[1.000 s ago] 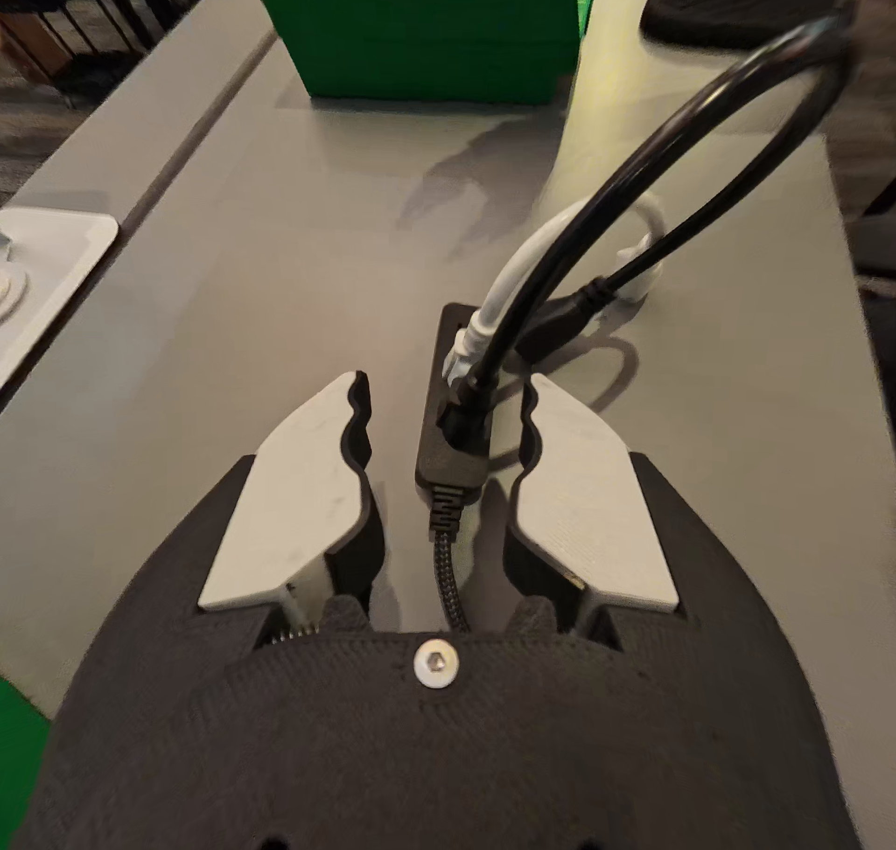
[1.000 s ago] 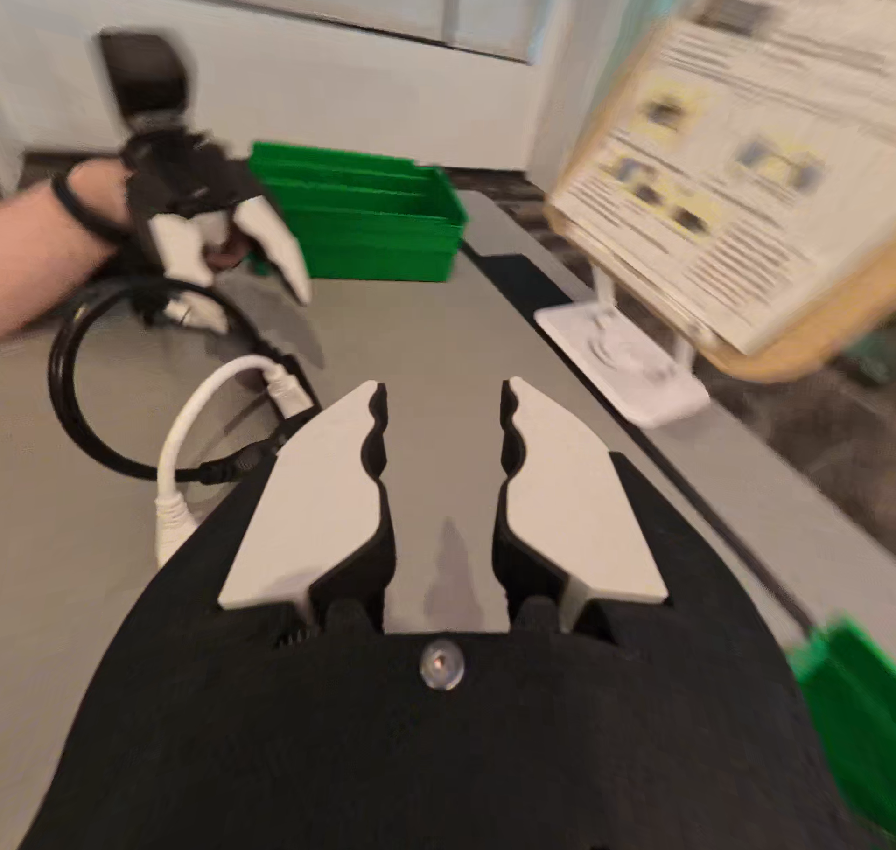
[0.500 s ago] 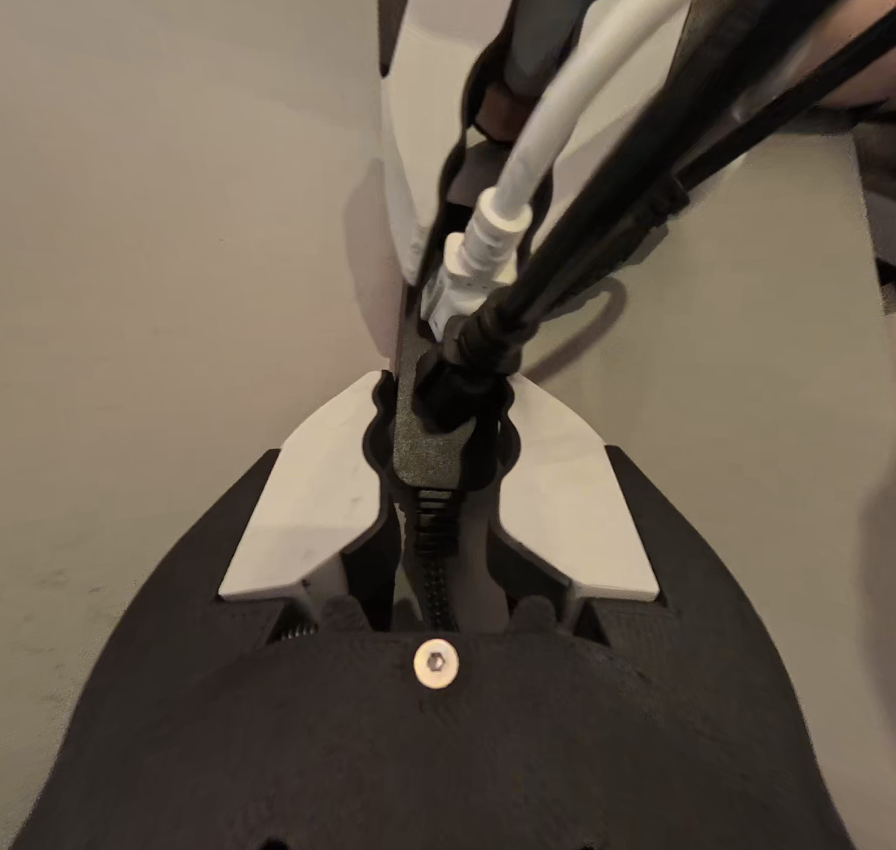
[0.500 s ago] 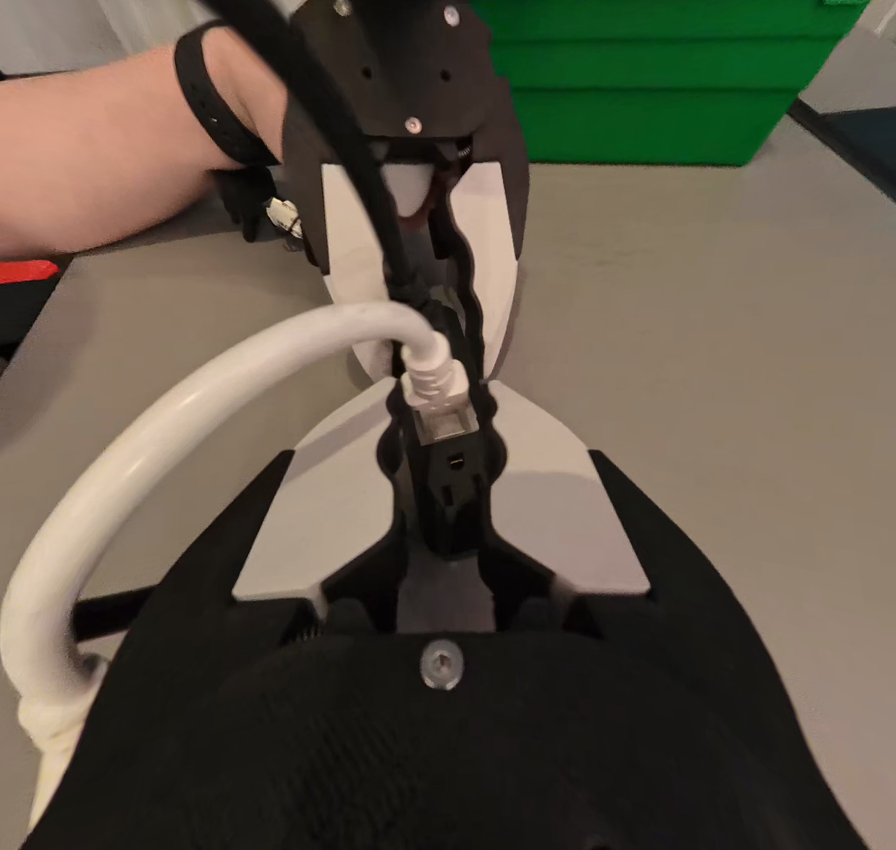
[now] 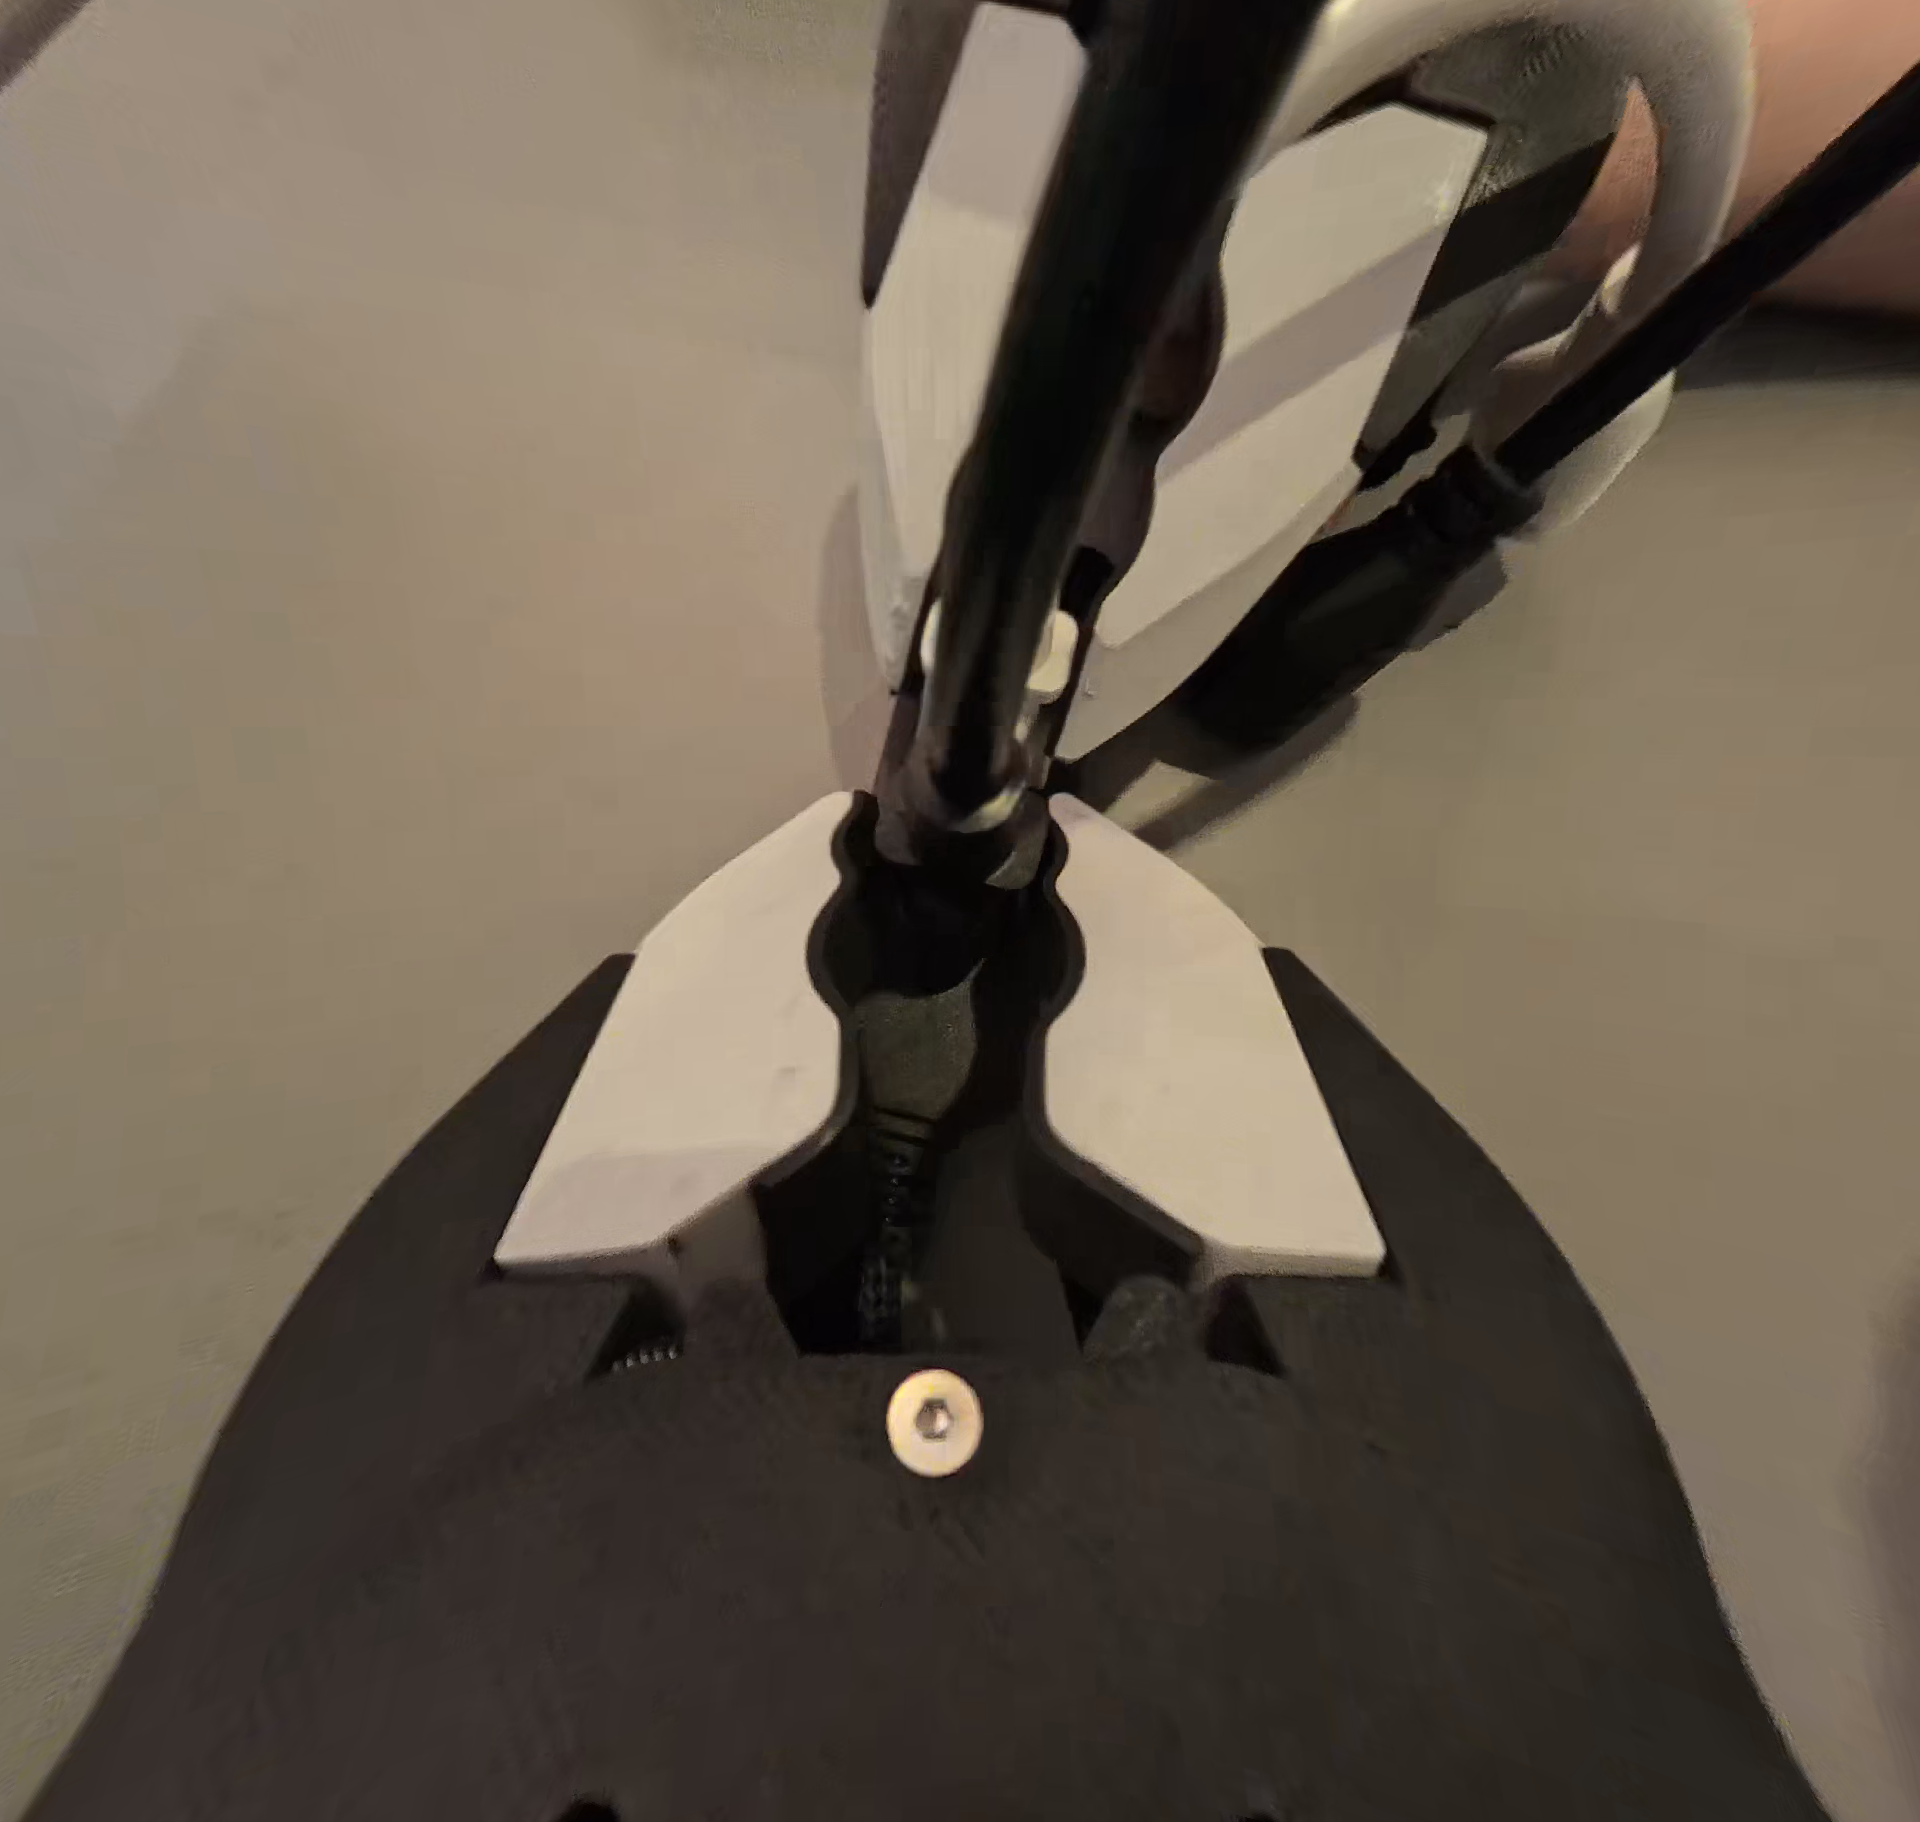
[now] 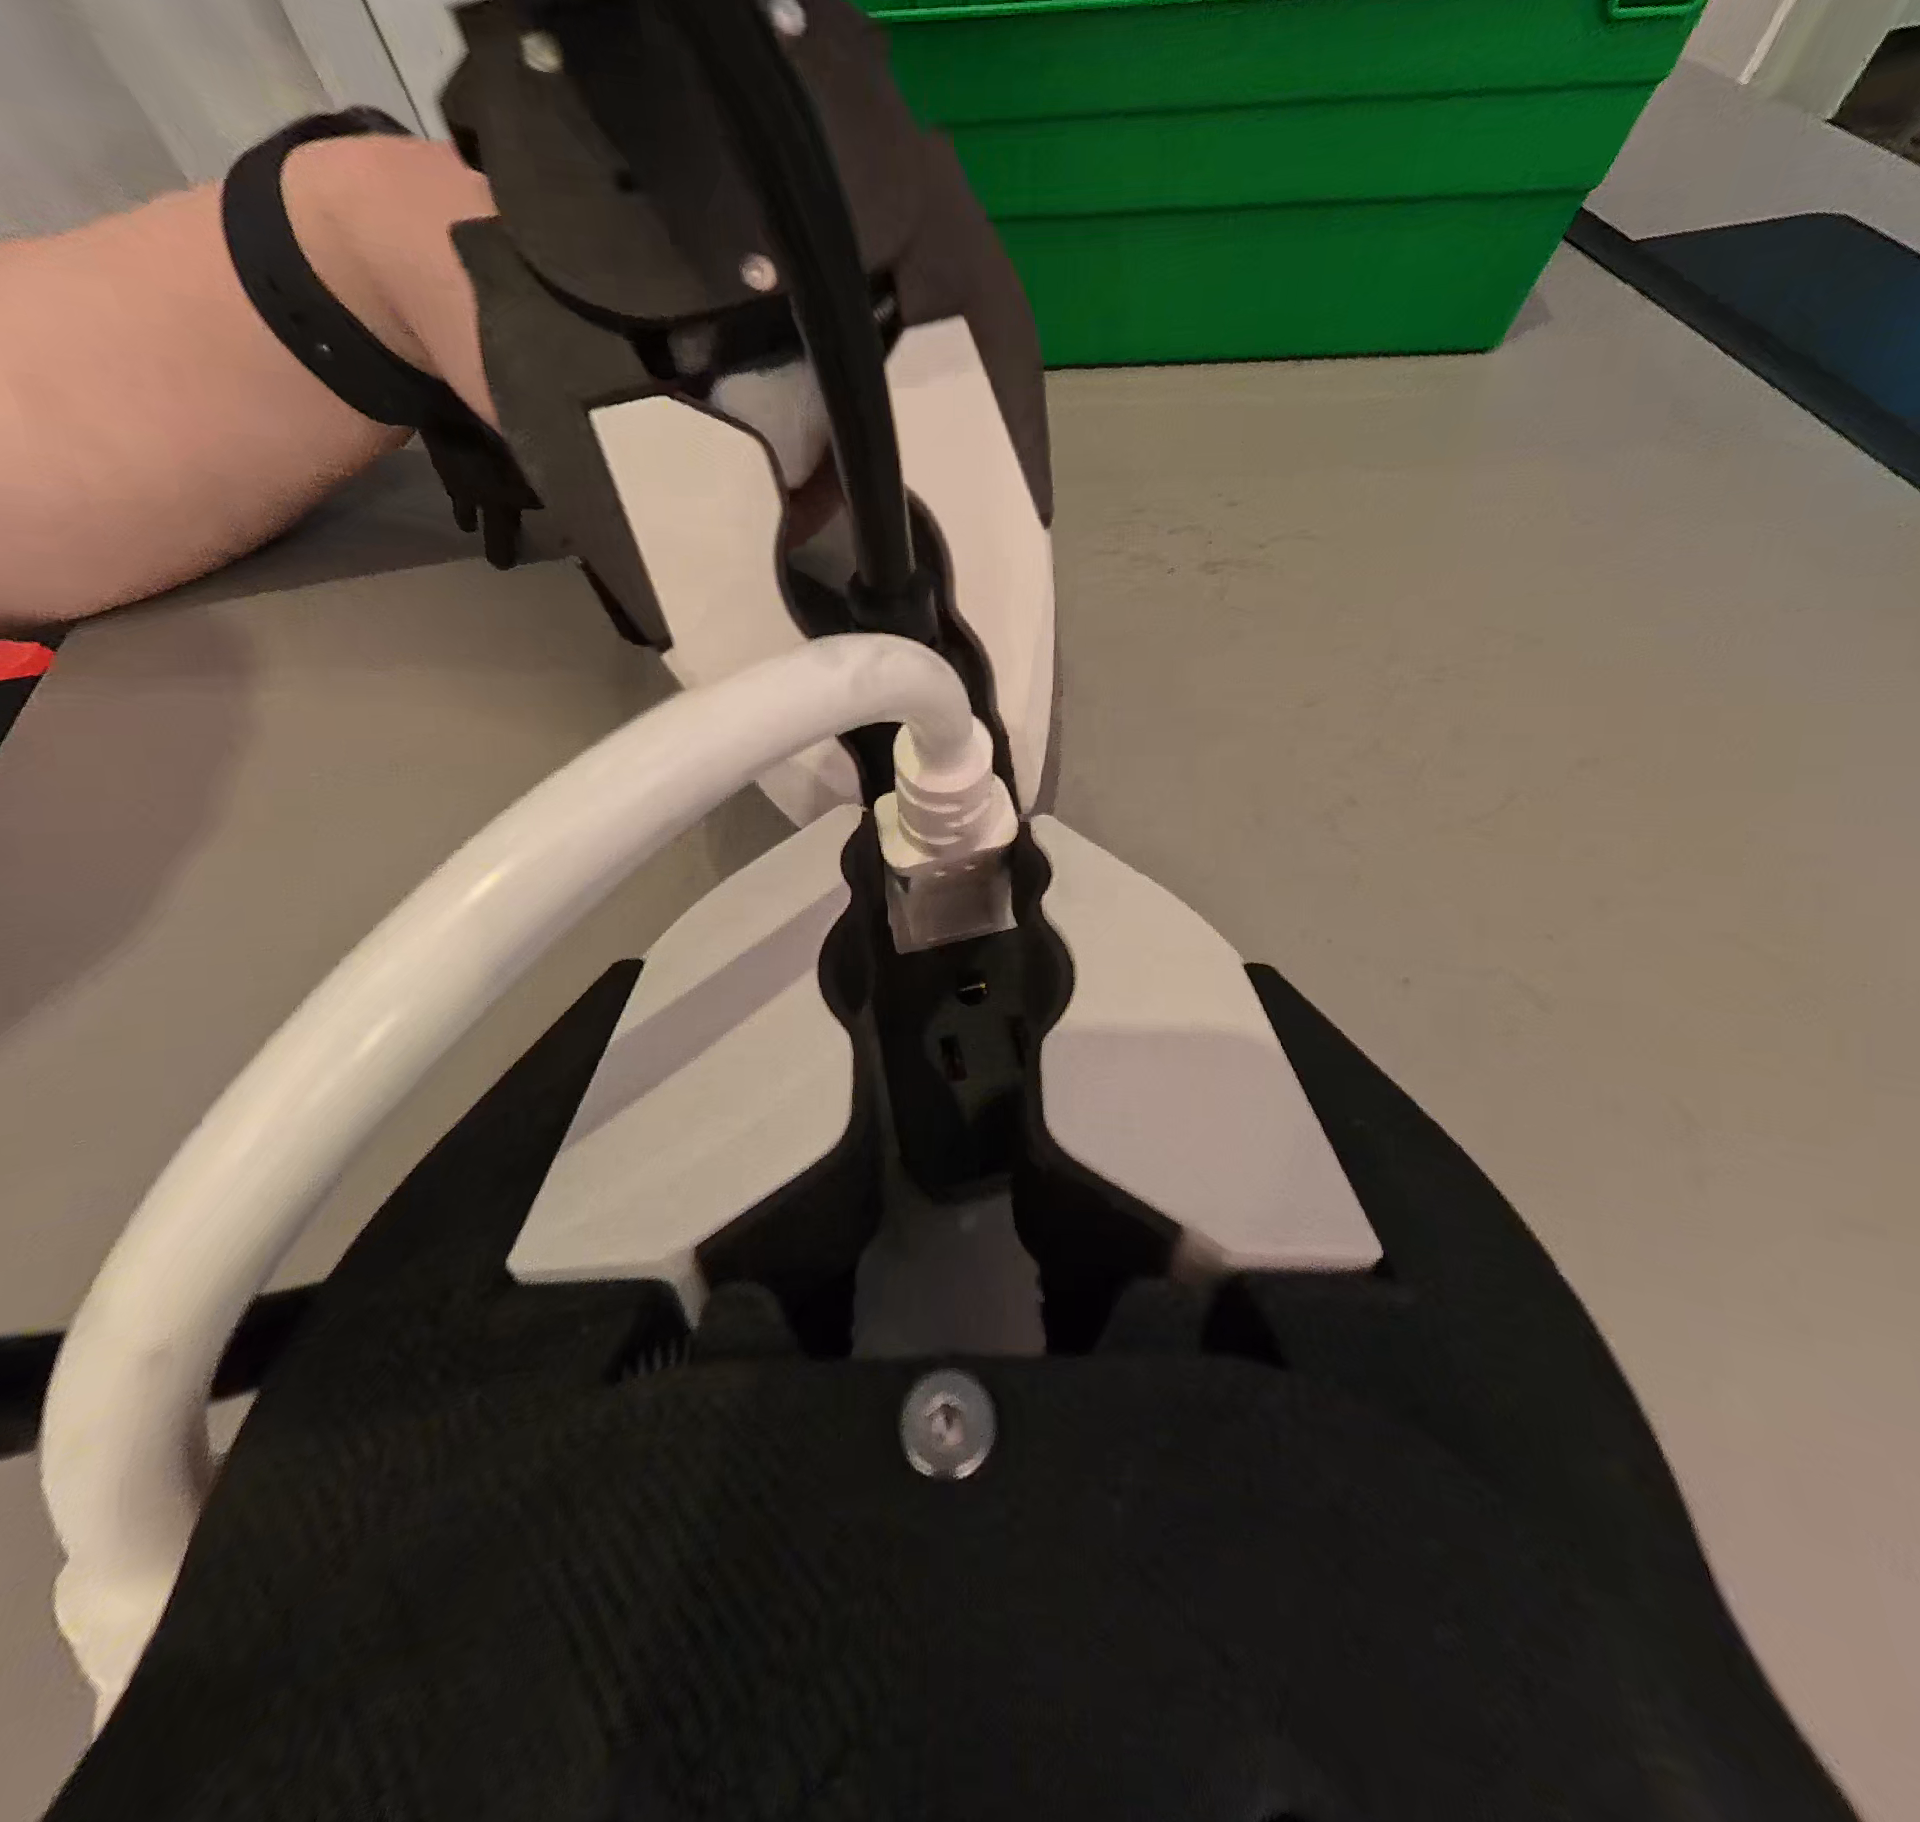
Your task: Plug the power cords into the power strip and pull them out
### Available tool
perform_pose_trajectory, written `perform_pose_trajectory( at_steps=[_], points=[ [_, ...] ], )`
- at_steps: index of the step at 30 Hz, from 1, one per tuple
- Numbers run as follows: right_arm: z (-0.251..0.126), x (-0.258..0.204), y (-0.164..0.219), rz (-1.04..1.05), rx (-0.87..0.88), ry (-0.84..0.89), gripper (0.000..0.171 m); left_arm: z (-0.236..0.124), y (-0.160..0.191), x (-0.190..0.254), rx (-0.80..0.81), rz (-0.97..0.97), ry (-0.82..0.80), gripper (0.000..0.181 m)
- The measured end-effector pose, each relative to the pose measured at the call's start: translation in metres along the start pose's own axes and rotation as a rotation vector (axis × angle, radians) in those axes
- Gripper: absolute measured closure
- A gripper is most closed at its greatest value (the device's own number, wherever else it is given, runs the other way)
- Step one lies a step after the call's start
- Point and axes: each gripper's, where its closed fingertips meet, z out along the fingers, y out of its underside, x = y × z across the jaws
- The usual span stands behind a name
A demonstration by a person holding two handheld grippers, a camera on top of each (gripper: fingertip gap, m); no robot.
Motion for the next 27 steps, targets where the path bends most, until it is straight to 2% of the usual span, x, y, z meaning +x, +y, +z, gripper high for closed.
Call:
perform_pose_trajectory(
  at_steps=[5,11,16,19,27],
  points=[
    [-0.004,0.003,-0.003,0.044,0.040,0.060,0.150,0.002,-0.001,-0.001,0.015,0.027,-0.015,0.153],
    [-0.011,0.000,-0.001,0.067,0.057,0.035,0.151,0.004,-0.002,0.005,0.026,0.038,-0.001,0.153],
    [-0.007,0.001,-0.005,-0.067,-0.050,0.090,0.152,0.003,-0.004,0.004,0.043,0.021,-0.015,0.153],
    [-0.011,0.001,-0.002,0.037,0.012,0.038,0.151,0.004,-0.003,0.004,0.036,0.033,-0.020,0.153],
    [-0.011,0.000,-0.005,0.013,-0.011,0.069,0.152,0.006,-0.006,0.006,0.048,0.010,-0.012,0.153]
  ],
)
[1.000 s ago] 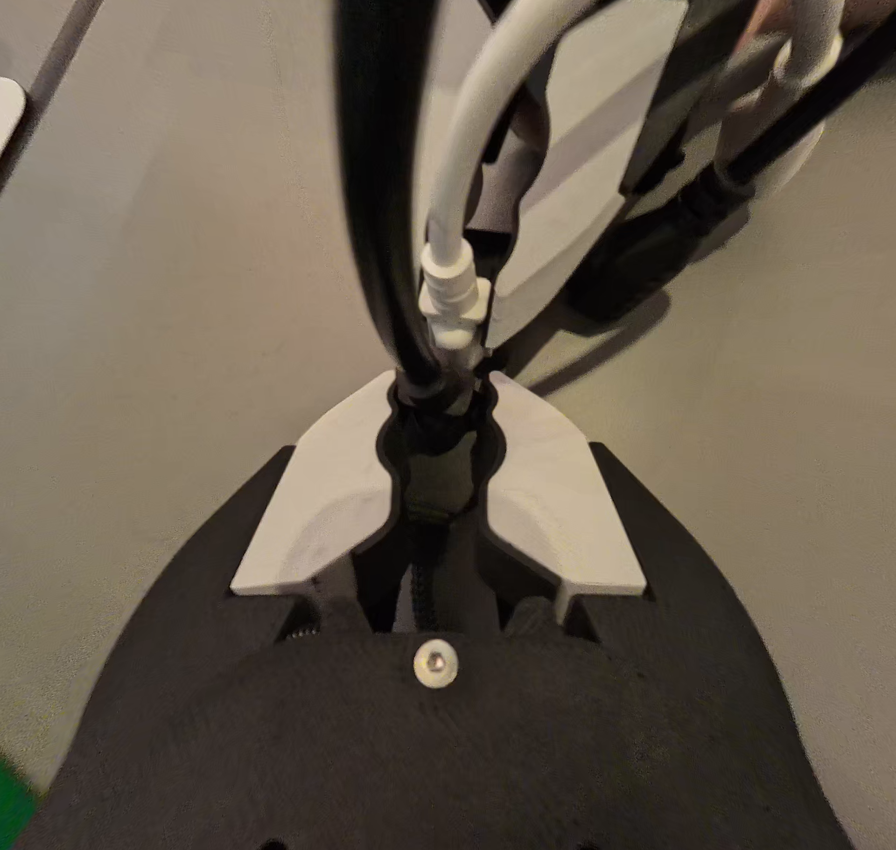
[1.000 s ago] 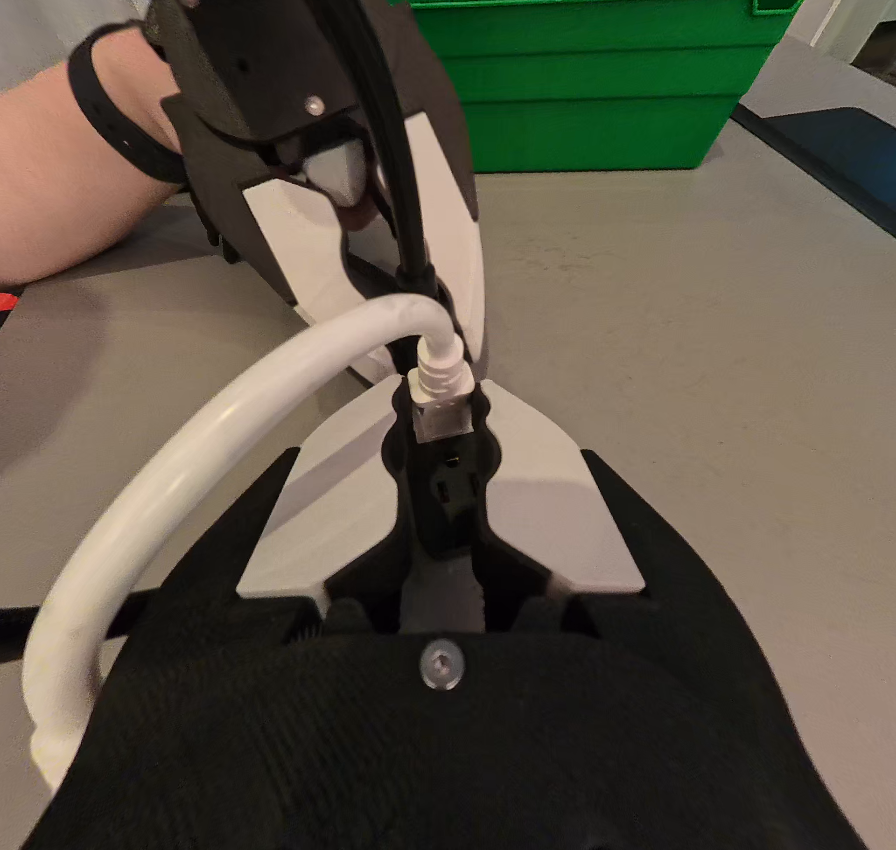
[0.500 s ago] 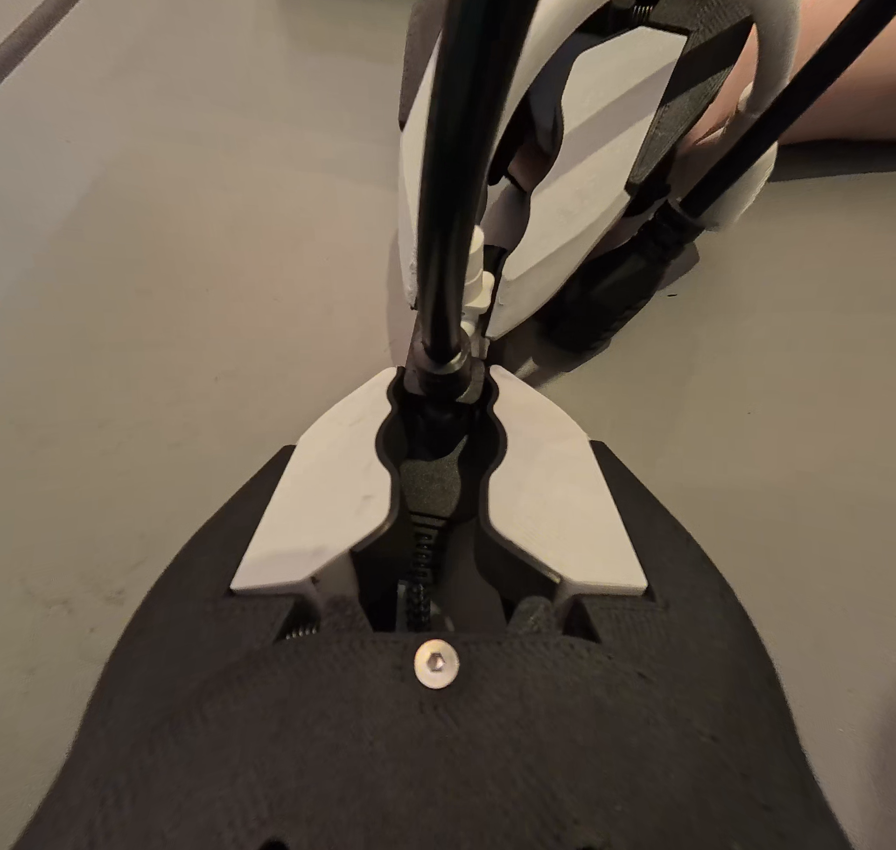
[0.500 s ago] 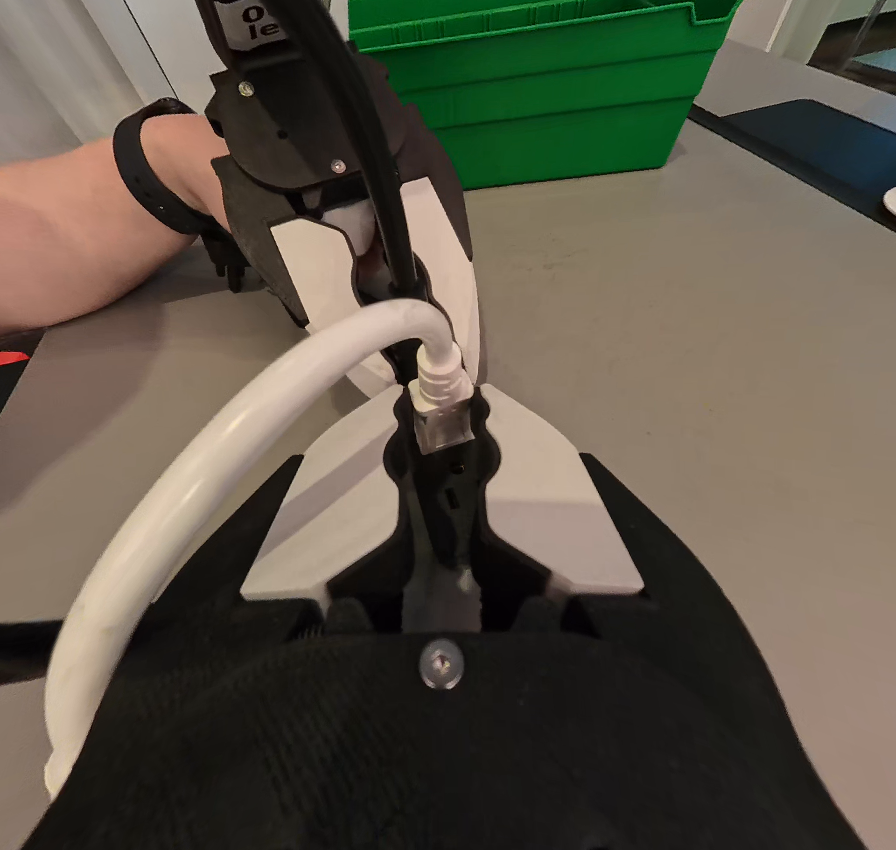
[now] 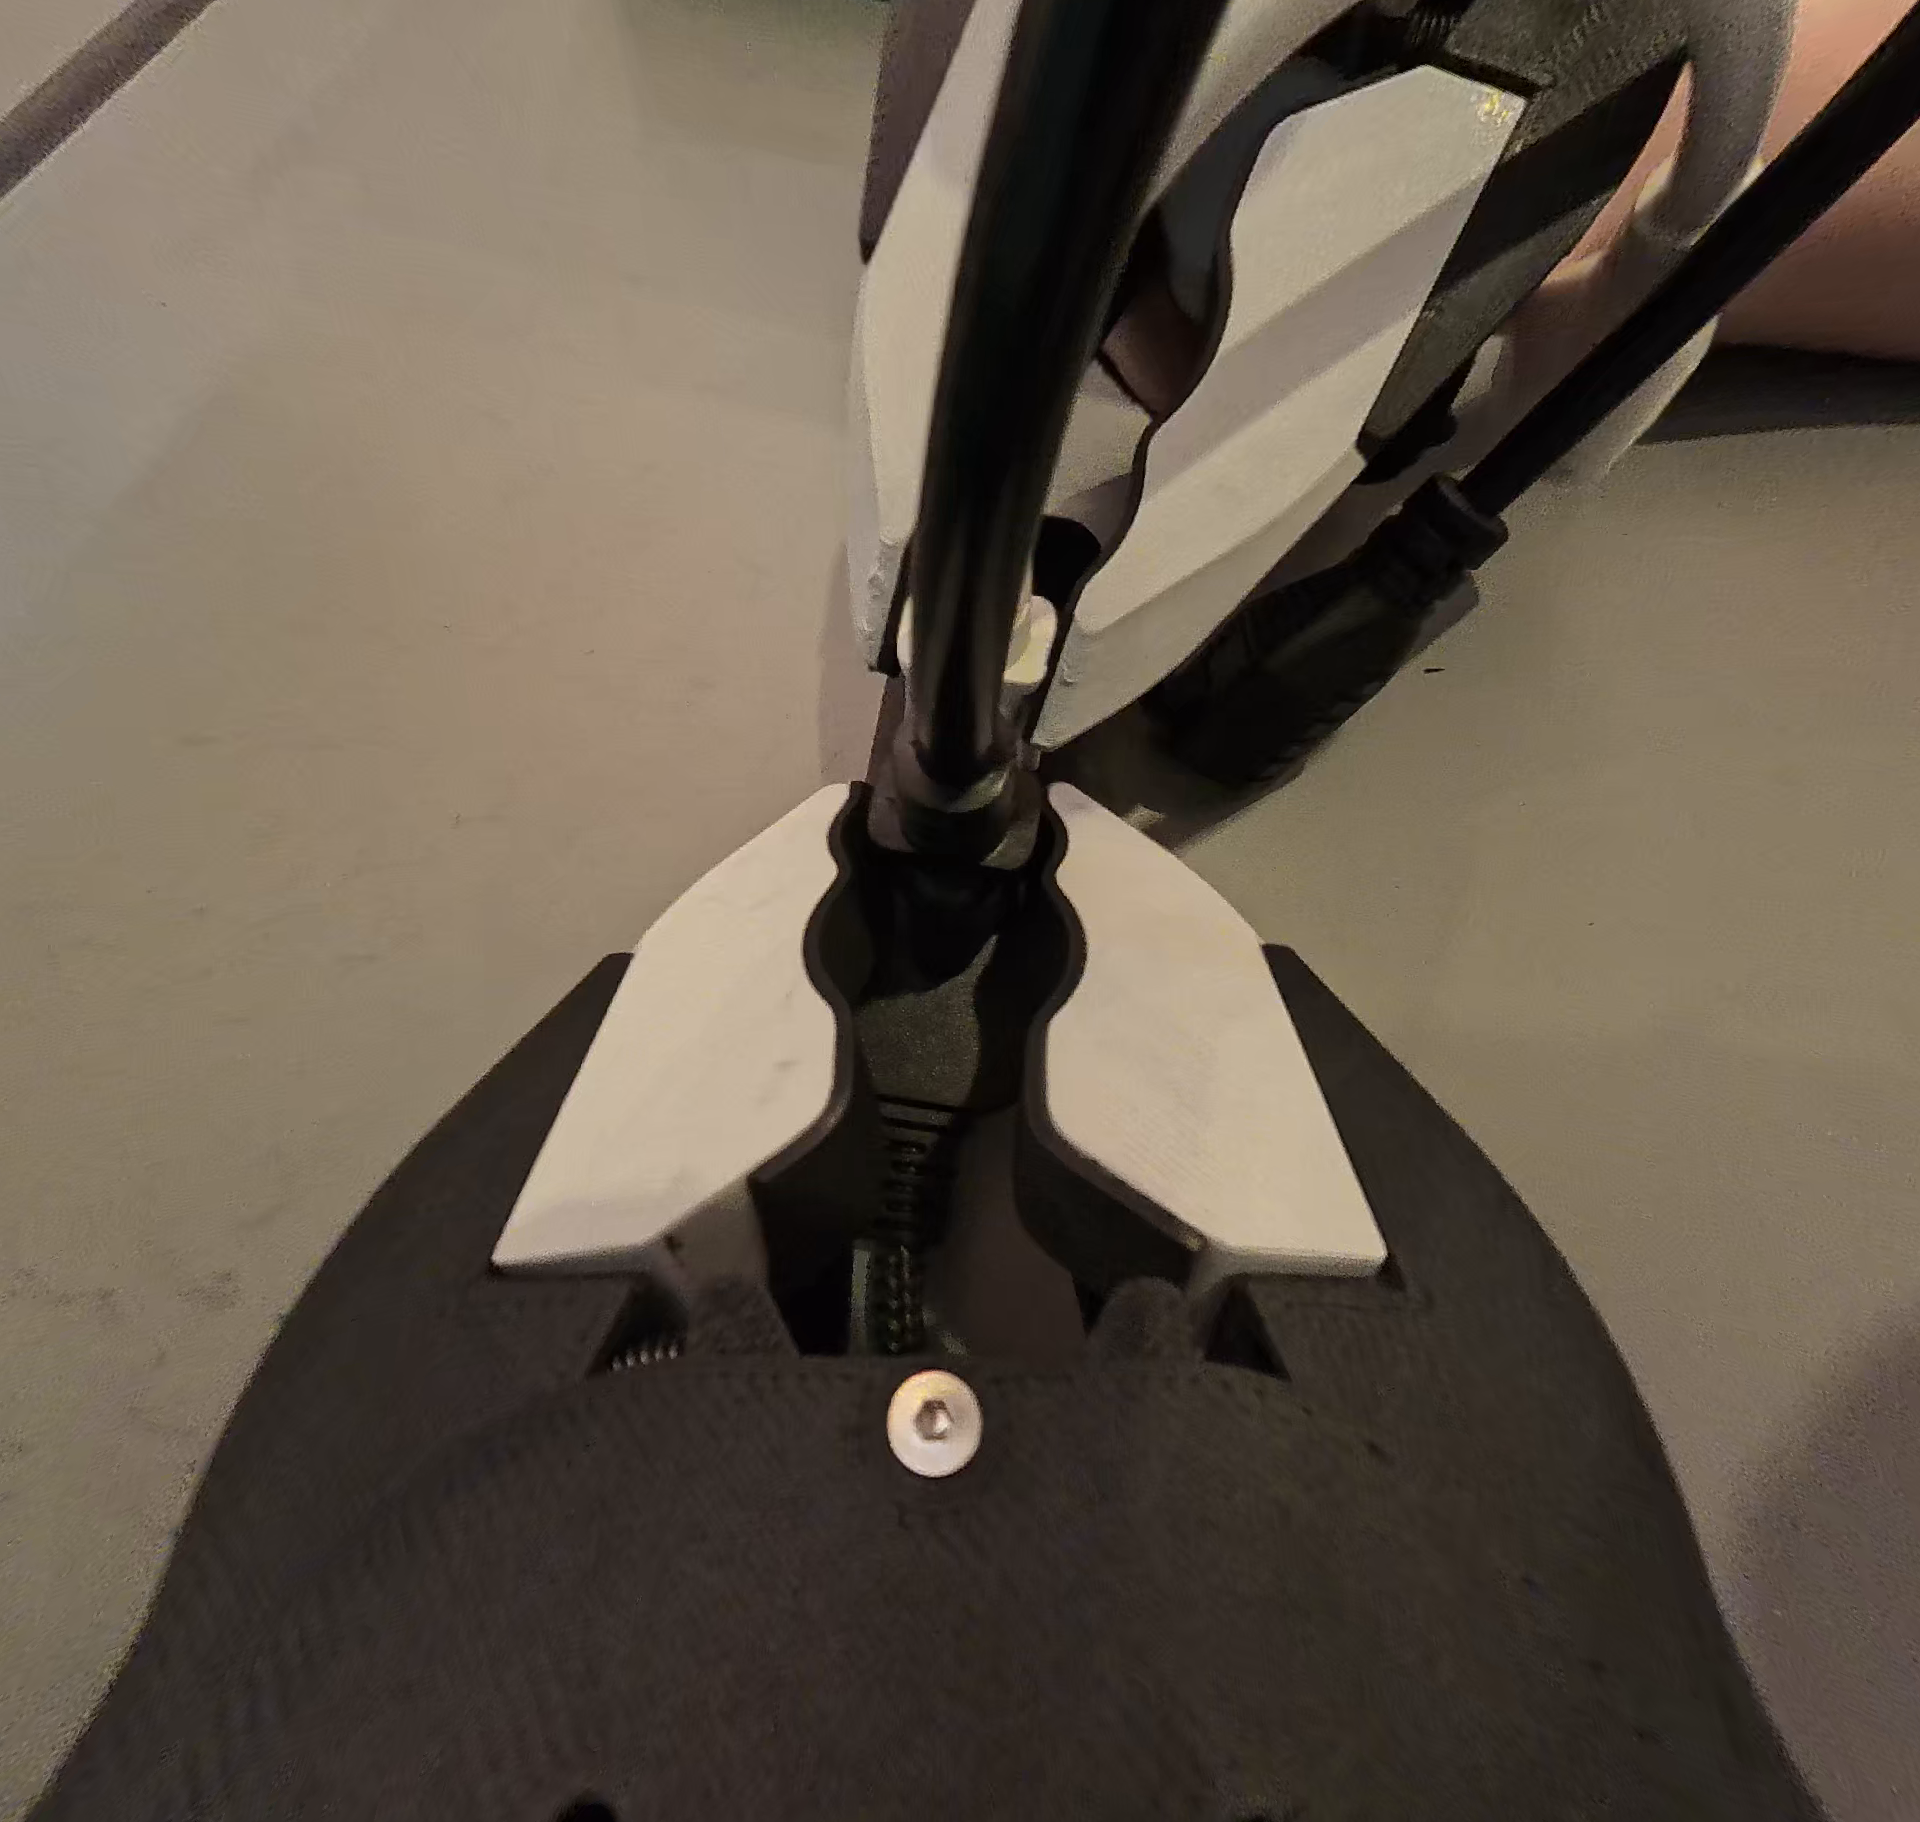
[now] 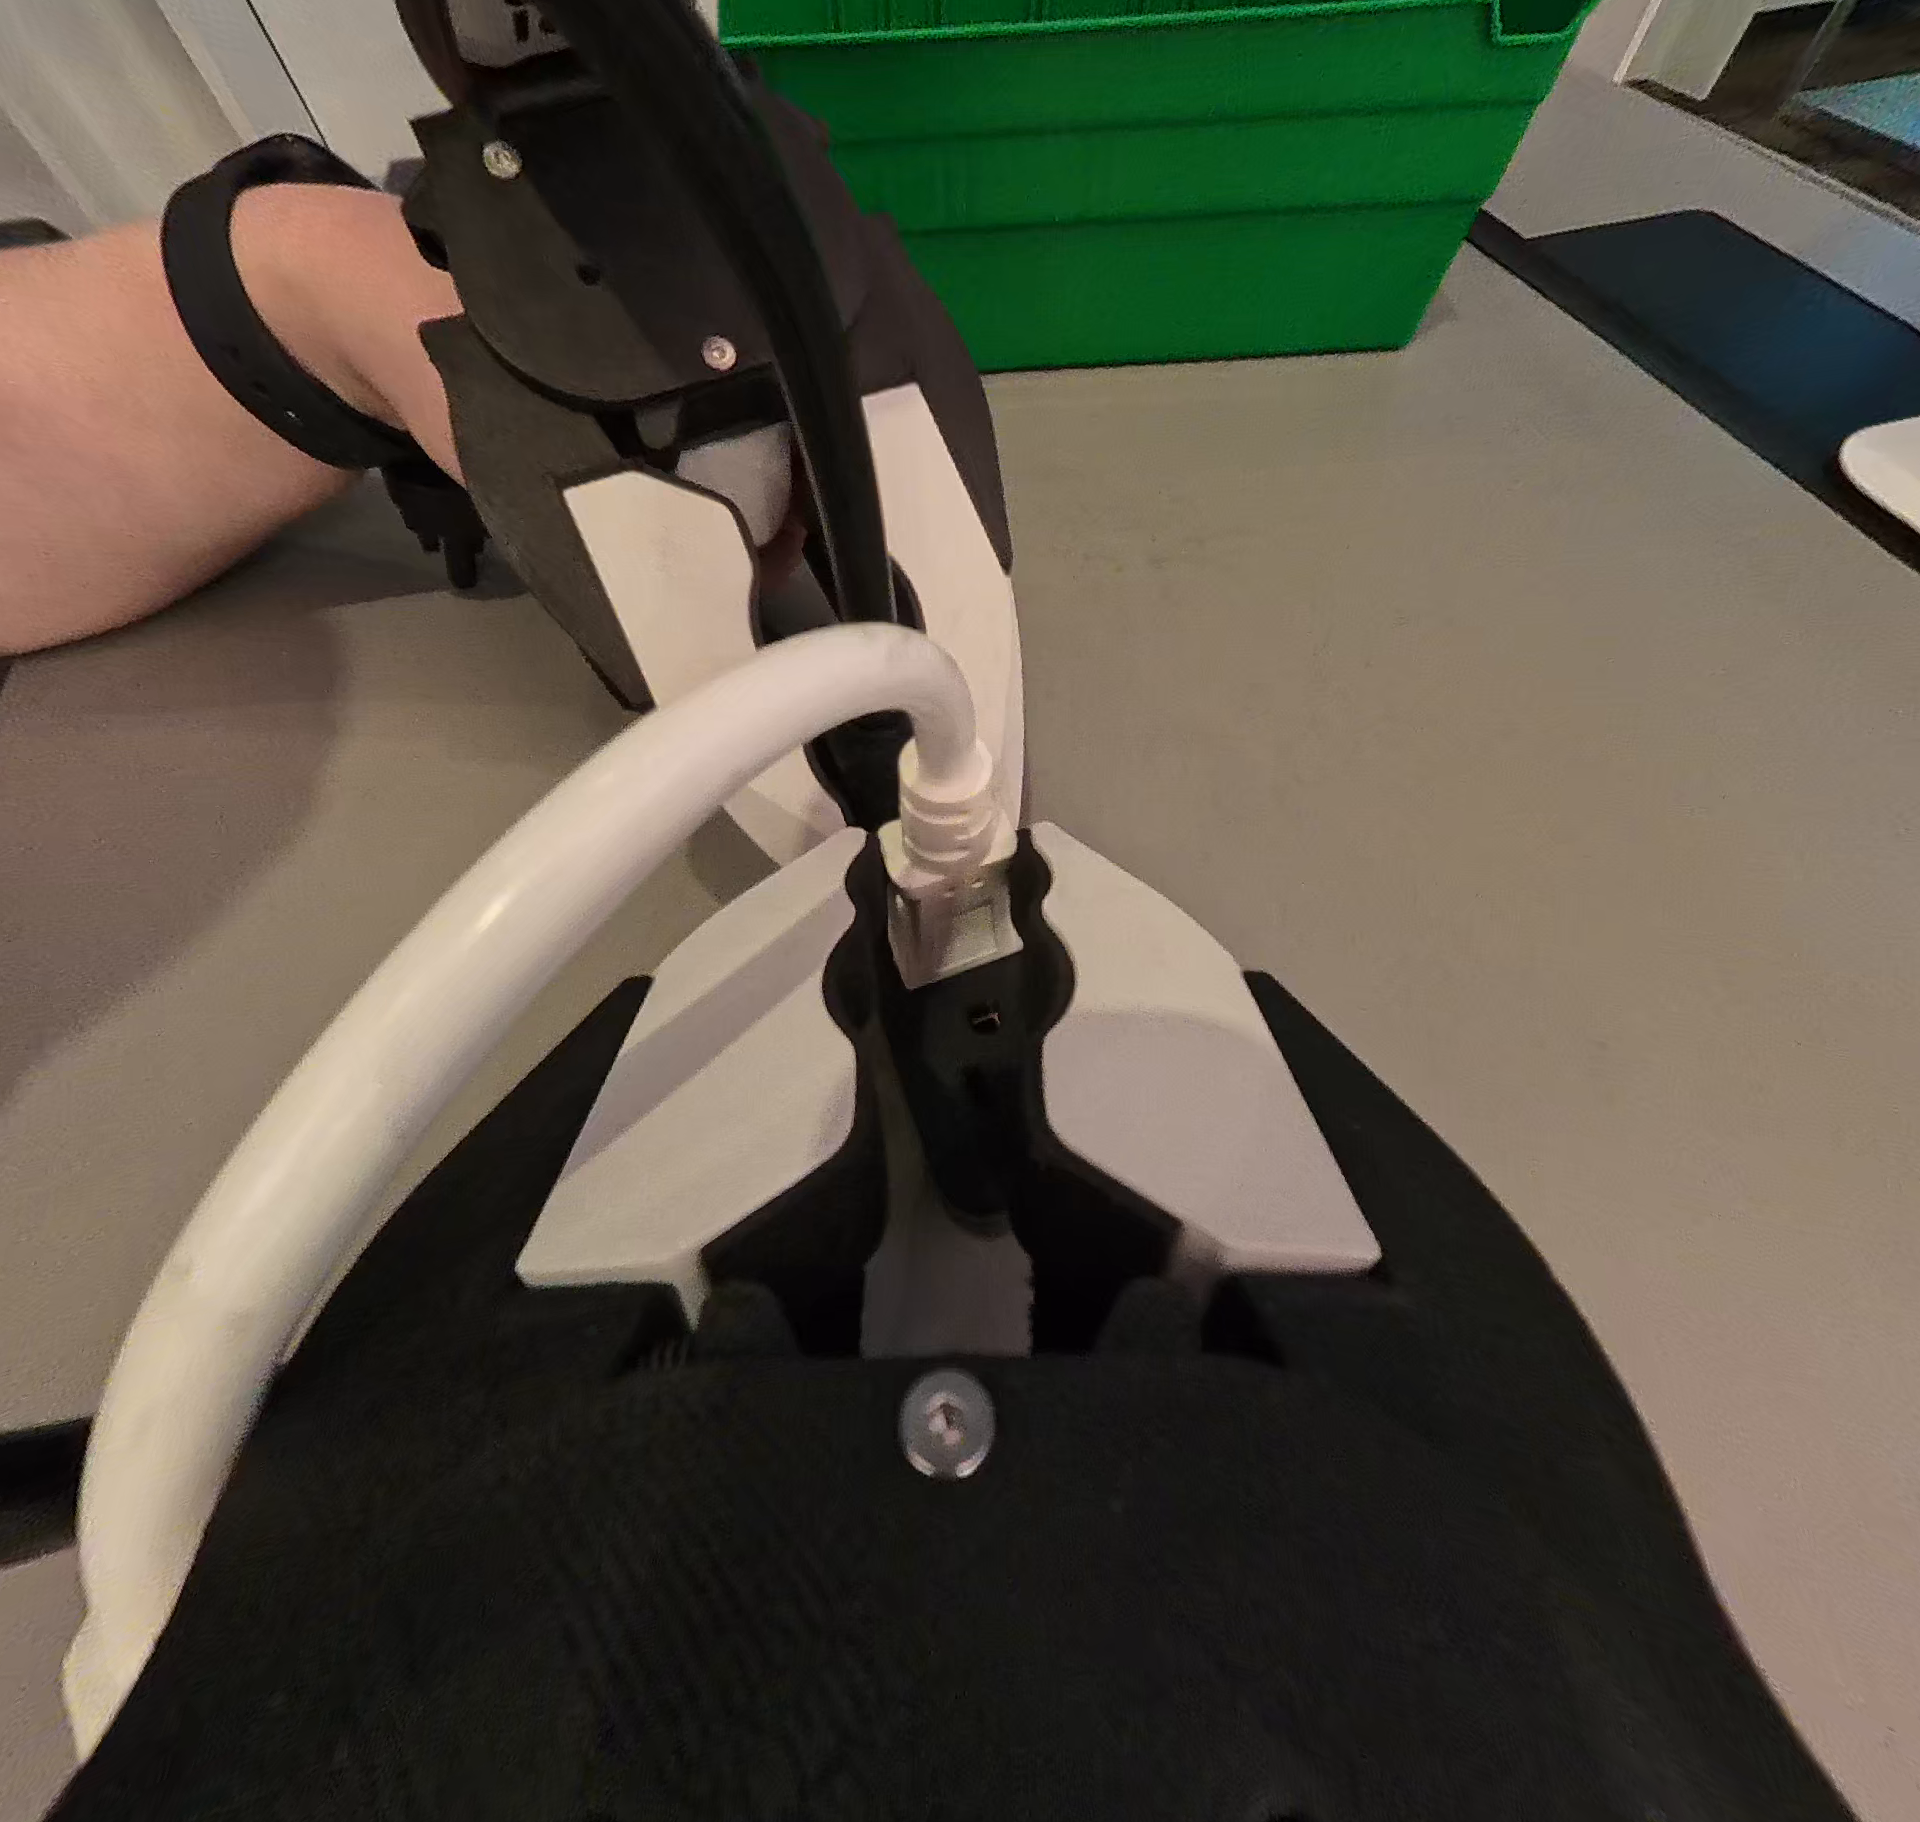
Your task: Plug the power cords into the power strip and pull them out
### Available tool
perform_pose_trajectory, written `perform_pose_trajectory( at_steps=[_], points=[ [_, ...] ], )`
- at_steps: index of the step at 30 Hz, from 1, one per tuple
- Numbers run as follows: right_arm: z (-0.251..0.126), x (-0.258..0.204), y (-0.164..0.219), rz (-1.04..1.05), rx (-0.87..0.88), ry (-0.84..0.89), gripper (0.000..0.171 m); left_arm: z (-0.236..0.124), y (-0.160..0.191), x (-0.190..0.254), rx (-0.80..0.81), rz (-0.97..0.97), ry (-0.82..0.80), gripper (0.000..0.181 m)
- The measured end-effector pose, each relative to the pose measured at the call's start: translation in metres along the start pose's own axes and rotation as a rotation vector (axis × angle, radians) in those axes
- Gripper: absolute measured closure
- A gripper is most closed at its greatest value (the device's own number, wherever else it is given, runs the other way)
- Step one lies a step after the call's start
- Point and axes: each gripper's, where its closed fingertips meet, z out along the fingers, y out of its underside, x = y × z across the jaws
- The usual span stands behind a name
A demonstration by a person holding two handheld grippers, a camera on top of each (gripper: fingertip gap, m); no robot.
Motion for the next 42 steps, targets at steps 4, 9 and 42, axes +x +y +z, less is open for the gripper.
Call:
perform_pose_trajectory(
  at_steps=[4,9,42],
  points=[
    [-0.009,-0.002,0.006,0.037,0.042,-0.036,0.151,0.004,0.000,0.005,-0.011,0.040,0.015,0.152],
    [-0.002,0.000,0.000,-0.006,0.032,0.015,0.152,0.002,-0.001,0.001,0.002,0.017,0.000,0.152],
    [-0.004,0.008,0.003,0.169,0.043,-0.040,0.150,0.005,0.000,-0.003,-0.034,0.008,-0.041,0.153]
  ],
)
